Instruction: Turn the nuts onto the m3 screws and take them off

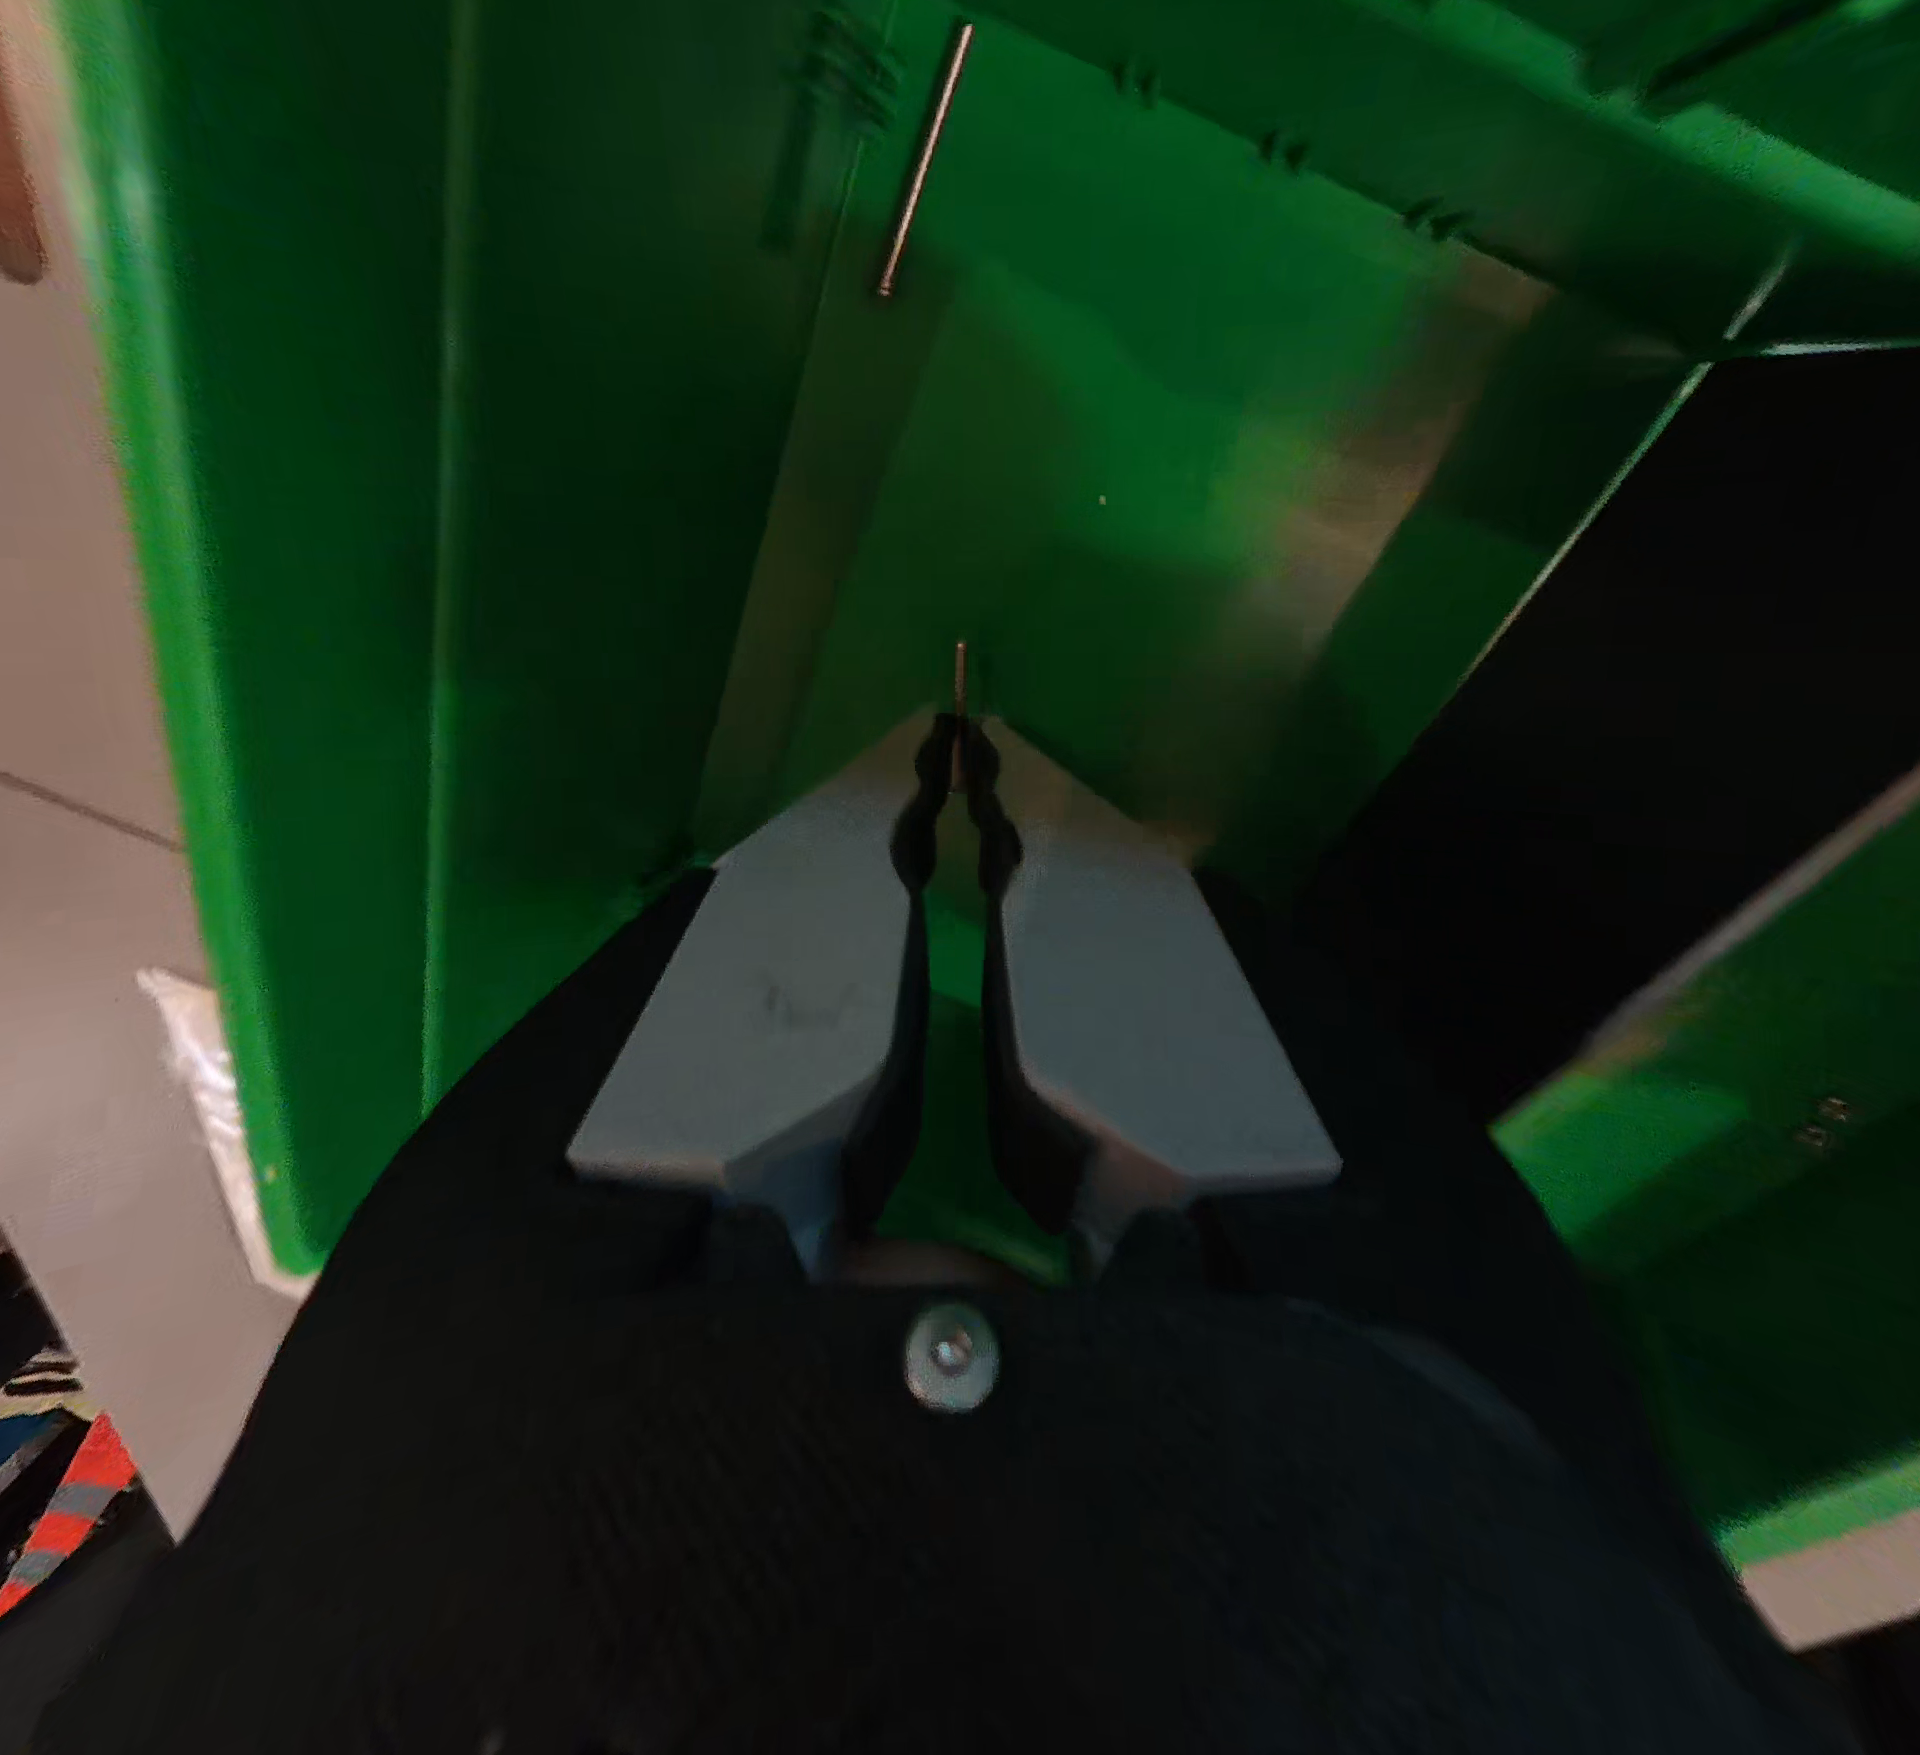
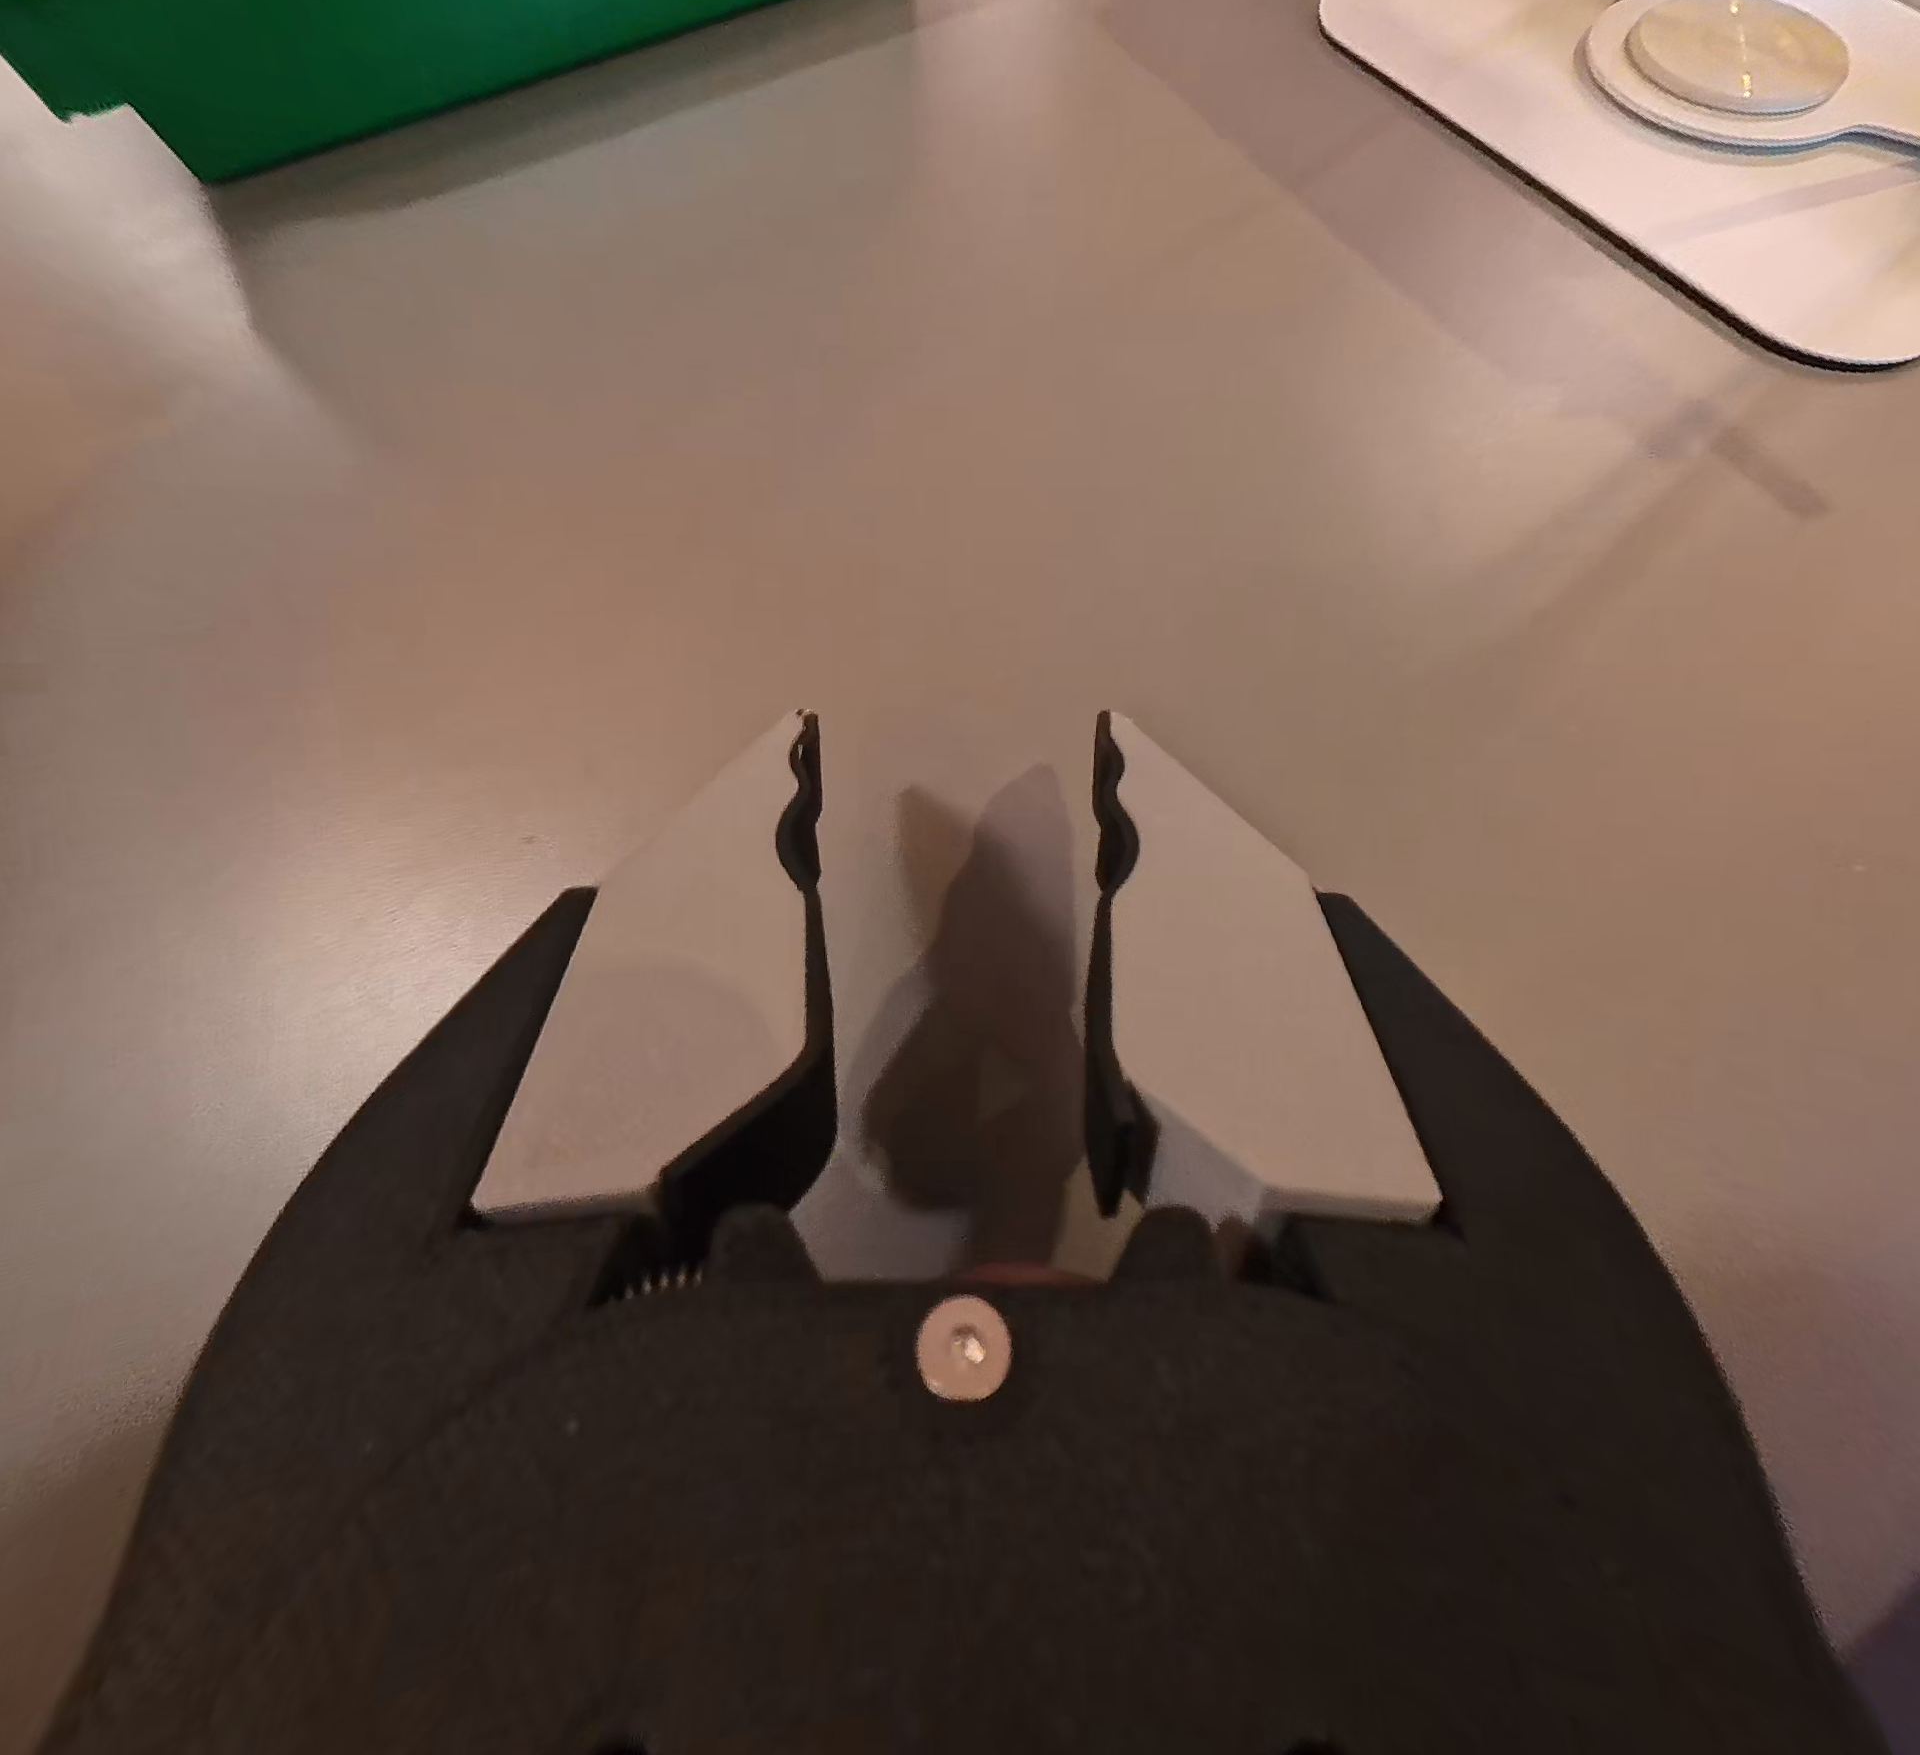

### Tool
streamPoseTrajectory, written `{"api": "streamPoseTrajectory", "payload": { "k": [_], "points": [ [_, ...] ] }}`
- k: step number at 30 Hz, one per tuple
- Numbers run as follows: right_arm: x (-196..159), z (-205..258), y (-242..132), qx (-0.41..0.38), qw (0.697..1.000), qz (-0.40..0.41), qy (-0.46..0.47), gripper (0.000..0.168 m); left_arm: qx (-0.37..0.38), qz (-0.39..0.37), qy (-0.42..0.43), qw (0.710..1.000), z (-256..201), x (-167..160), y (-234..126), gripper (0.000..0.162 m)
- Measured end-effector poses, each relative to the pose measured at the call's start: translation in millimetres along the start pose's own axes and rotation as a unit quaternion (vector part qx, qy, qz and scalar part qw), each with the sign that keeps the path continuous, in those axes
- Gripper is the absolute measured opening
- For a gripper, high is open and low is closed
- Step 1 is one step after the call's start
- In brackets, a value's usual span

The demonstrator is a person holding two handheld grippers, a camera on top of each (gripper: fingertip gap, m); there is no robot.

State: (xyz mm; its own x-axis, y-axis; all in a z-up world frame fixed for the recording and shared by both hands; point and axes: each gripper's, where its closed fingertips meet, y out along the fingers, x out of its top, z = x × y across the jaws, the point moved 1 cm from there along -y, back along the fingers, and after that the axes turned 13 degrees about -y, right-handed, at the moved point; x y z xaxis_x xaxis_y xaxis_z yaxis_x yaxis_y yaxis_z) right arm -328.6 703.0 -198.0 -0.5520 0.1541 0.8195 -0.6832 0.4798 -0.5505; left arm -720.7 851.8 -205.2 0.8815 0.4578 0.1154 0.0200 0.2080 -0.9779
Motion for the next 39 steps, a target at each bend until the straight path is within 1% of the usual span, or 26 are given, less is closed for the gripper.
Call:
{"api": "streamPoseTrajectory", "payload": {
  "k": [5, 8, 11, 13, 15, 17, 19, 22, 24, 26, 29, 31, 32, 34, 36, 37, 39],
  "points": [
    [3.5, -2.6, -3.7, 0.002, 1.000, -0.018, 0.015, 0.049, 0.040, -0.076, -0.020, 0.996, -2.0, 4.5, -41.4, 0.001],
    [10.5, -2.1, -7.7, 0.006, 0.999, -0.045, 0.019, 0.047, 0.048, -0.170, -0.023, 0.984, -19.1, 26.9, -80.9, 0.001],
    [22.1, 0.3, -14.4, 0.020, 0.996, -0.080, 0.022, 0.045, 0.043, -0.277, 0.019, 0.960, -62.6, 66.4, -127.2, 0.000],
    [28.1, -1.6, -20.3, 0.017, 0.995, -0.095, 0.015, 0.044, 0.035, -0.308, 0.074, 0.948, -105.4, 93.6, -147.8, 0.000],
    [32.9, -5.9, -27.5, 0.005, 0.994, -0.107, 0.006, 0.044, 0.021, -0.315, 0.137, 0.939, -151.5, 122.5, -154.9, 0.000],
    [35.6, -13.4, -35.4, -0.014, 0.993, -0.113, 0.000, 0.042, -0.007, -0.313, 0.191, 0.930, -195.1, 154.8, -148.4, 0.000],
    [36.9, -21.5, -43.8, -0.036, 0.993, -0.116, -0.007, 0.042, -0.043, -0.304, 0.233, 0.923, -235.6, 187.5, -130.0, 0.000],
    [33.2, -35.1, -56.1, -0.071, 0.991, -0.109, -0.016, 0.038, -0.087, -0.270, 0.290, 0.914, -294.1, 228.4, -85.6, 0.000],
    [25.9, -39.0, -59.7, -0.072, 0.993, -0.093, -0.017, 0.036, -0.091, -0.233, 0.329, 0.910, -324.5, 243.5, -51.2, 0.000],
    [14.5, -38.7, -58.1, -0.059, 0.996, -0.070, -0.008, 0.032, -0.081, -0.194, 0.360, 0.909, -341.9, 248.8, -22.8, 0.000],
    [-0.9, -29.7, -49.7, -0.015, 0.999, -0.035, 0.005, 0.029, -0.100, -0.201, 0.355, 0.907, -357.4, 257.1, -19.9, 0.000],
    [-3.6, -21.1, -44.3, 0.017, 0.999, -0.028, 0.014, 0.029, -0.092, -0.196, 0.357, 0.909, -356.6, 255.4, -18.3, 0.003],
    [-3.2, -15.8, -42.3, 0.035, 0.999, -0.028, 0.020, 0.029, -0.087, -0.198, 0.354, 0.910, -355.1, 254.6, -18.9, 0.007],
    [-3.1, -4.8, -39.2, 0.068, 0.997, -0.025, 0.032, 0.030, -0.083, -0.200, 0.344, 0.914, -351.8, 250.2, -21.9, 0.022],
    [-4.3, 4.5, -35.6, 0.088, 0.995, -0.017, 0.032, 0.032, -0.084, -0.209, 0.331, 0.917, -347.7, 244.3, -28.1, 0.033],
    [-5.4, 9.3, -33.0, 0.095, 0.995, -0.010, 0.030, 0.031, -0.081, -0.213, 0.324, 0.918, -344.1, 240.6, -32.0, 0.036],
    [-6.6, 19.2, -26.6, 0.103, 0.994, 0.003, 0.020, 0.029, -0.070, -0.220, 0.310, 0.922, -334.7, 231.1, -41.8, 0.037]
  ]
}}
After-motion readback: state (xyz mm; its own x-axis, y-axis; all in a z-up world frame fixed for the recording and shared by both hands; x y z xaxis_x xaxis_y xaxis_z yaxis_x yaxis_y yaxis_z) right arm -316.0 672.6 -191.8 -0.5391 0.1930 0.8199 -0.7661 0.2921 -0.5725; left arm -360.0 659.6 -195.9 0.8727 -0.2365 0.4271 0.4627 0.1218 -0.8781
